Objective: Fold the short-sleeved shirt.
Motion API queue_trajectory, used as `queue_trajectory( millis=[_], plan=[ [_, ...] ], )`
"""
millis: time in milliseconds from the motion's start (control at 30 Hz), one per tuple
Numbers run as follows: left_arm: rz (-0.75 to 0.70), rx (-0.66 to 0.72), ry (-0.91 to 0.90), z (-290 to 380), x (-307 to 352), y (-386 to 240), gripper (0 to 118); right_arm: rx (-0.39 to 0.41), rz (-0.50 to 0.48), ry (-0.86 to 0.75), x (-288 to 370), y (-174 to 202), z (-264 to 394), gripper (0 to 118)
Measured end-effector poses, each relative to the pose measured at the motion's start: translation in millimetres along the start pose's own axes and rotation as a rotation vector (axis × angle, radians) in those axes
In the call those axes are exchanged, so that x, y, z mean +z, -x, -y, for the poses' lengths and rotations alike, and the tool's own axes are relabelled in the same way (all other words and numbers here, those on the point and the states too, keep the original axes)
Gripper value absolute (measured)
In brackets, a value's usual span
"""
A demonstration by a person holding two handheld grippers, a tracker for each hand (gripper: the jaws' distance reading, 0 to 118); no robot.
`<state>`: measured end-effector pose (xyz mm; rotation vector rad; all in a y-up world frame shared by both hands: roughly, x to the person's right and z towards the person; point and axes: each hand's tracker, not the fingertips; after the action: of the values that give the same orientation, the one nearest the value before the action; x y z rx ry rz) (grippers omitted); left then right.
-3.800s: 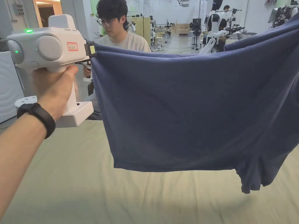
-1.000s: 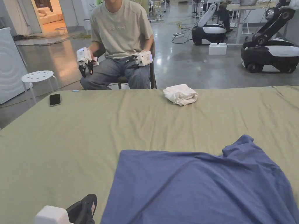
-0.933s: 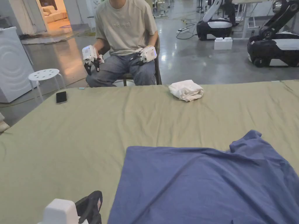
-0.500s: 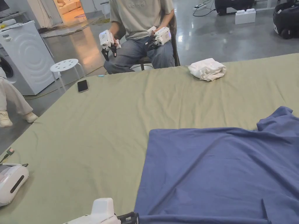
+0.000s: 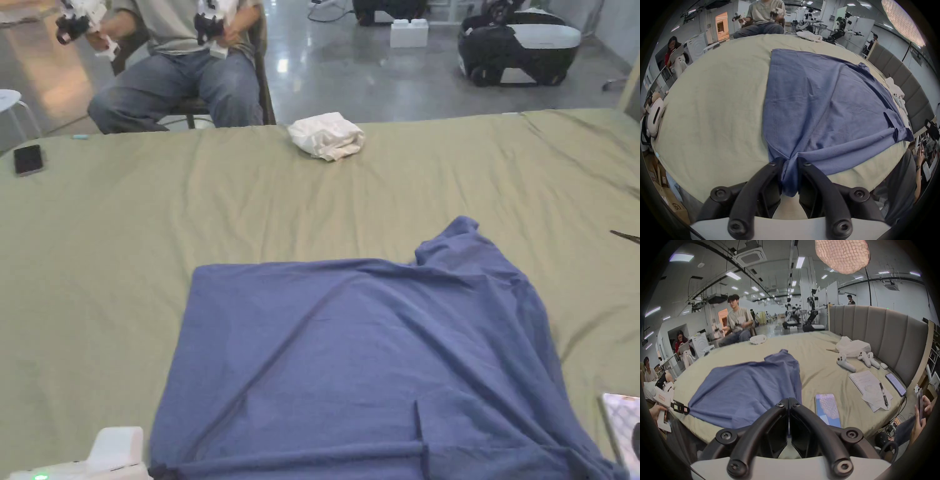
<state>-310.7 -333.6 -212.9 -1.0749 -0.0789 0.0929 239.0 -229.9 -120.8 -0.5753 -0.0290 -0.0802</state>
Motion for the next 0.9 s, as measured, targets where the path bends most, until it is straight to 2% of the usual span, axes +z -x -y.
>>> queue_trajectory(
  millis=[33,67,100,133,233,333,400,467,500,567,667,767,900],
  plan=[
    [-0.007,-0.015,0.005,0,-1,-1,14,0.010,0.026,0.043,-5,-2,1,21],
    [-0.011,-0.024,0.012,0,-3,-1,14,0.018,0.033,0.080,-11,-4,2,59],
    [-0.012,-0.026,0.016,-1,-5,-1,14,0.024,0.050,0.114,-21,-12,8,79],
    [-0.018,-0.026,0.016,-2,-5,-1,14,0.017,0.041,0.153,-29,-16,12,81],
    [-0.019,-0.028,0.016,0,-4,-2,14,-0.020,-0.012,0.263,-53,-24,22,79],
    [-0.023,-0.029,0.011,1,-3,-2,14,-0.008,-0.003,0.360,-81,-29,28,77],
    [-0.027,-0.033,0.011,2,-3,-4,14,0.034,0.002,0.401,-97,-29,31,64],
    [-0.030,-0.036,0.011,2,-2,-7,14,0.084,0.020,0.435,-109,-27,34,35],
    [-0.030,-0.035,0.011,3,-1,-8,14,0.089,0.004,0.442,-112,-27,36,27],
    [-0.028,-0.033,0.011,2,-2,-5,14,0.072,-0.023,0.458,-116,-27,37,24],
    [-0.023,-0.031,0.011,2,0,-5,14,0.064,-0.018,0.428,-109,-25,33,10],
    [0.005,-0.021,-0.005,-4,15,-1,10,0.030,-0.024,0.368,-95,-24,24,8],
    [0.049,-0.007,-0.146,-39,40,-3,10,-0.039,-0.062,0.287,-101,-27,-3,8]
  ],
)
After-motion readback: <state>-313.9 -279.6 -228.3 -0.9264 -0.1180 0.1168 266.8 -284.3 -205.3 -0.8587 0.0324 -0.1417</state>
